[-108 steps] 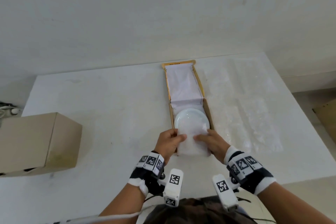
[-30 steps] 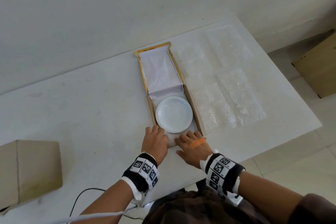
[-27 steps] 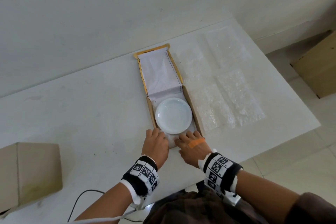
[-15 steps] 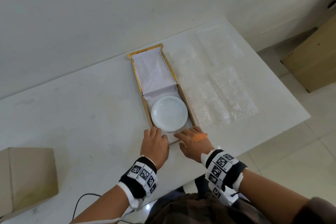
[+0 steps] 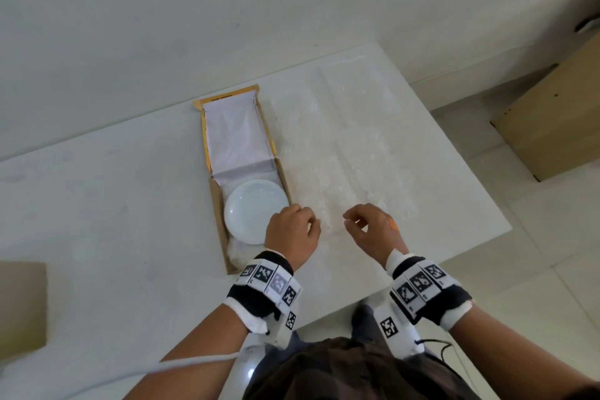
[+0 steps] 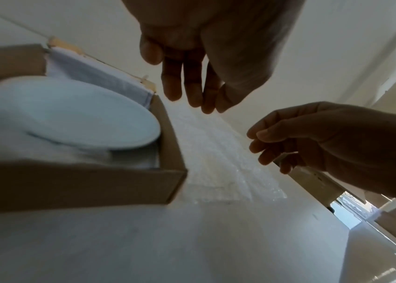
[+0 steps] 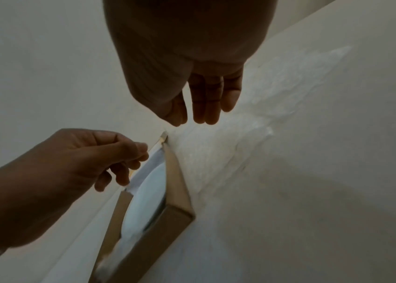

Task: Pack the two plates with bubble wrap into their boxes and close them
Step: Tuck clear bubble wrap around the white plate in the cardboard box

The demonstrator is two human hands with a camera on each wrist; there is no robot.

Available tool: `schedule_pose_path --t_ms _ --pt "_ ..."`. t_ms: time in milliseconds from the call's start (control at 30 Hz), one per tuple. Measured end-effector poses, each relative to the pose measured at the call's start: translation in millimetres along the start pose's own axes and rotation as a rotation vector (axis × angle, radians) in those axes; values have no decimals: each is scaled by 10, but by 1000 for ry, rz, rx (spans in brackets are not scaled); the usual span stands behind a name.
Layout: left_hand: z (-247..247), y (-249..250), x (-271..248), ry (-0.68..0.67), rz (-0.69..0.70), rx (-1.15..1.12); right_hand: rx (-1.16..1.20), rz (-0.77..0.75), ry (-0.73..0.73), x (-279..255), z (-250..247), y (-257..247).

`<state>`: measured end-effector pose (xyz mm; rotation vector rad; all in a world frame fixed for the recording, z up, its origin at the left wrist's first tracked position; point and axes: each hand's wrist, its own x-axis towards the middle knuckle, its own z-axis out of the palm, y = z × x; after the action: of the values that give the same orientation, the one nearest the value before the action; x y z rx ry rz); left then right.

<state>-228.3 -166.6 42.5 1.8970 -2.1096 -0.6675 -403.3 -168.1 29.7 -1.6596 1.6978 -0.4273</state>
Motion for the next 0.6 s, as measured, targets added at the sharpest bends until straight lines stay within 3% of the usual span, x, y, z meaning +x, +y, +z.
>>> schedule_pose_path --t_ms 133,367,600 --pt "236 413 222 -56 -116 -81 146 140 -41 193 -351 296" --pt "557 973 671 -17 -365 -311 157 212 -47 625 -827 750" --pt "875 1096 985 -96 -480 -314 166 418 5 1149 -894 958"
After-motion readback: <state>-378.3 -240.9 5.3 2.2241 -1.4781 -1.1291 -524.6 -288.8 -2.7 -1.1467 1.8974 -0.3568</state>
